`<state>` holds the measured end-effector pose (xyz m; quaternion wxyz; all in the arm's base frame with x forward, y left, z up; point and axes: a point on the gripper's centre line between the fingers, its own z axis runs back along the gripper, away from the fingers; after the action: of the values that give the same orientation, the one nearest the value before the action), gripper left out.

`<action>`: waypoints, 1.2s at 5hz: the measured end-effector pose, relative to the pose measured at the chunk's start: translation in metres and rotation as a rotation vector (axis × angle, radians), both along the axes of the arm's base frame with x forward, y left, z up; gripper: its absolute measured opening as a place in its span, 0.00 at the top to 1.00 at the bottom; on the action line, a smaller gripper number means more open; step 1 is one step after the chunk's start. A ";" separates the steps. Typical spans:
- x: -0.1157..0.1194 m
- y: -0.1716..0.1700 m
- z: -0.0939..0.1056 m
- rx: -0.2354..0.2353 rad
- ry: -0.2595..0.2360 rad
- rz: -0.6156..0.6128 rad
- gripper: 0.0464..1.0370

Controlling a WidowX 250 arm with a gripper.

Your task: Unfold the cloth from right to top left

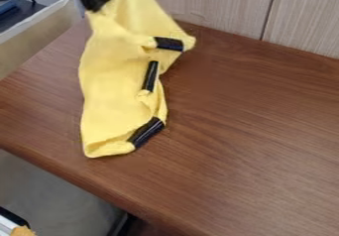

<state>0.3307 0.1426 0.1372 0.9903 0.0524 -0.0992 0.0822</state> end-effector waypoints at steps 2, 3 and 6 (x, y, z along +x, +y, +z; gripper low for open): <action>0.016 0.019 -0.061 -0.061 0.118 0.067 0.97; 0.022 0.025 -0.067 -0.047 0.125 0.091 0.82; 0.024 0.026 -0.057 0.017 0.128 0.096 0.04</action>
<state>0.3546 0.1685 0.0798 0.9890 0.0709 -0.0336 0.1252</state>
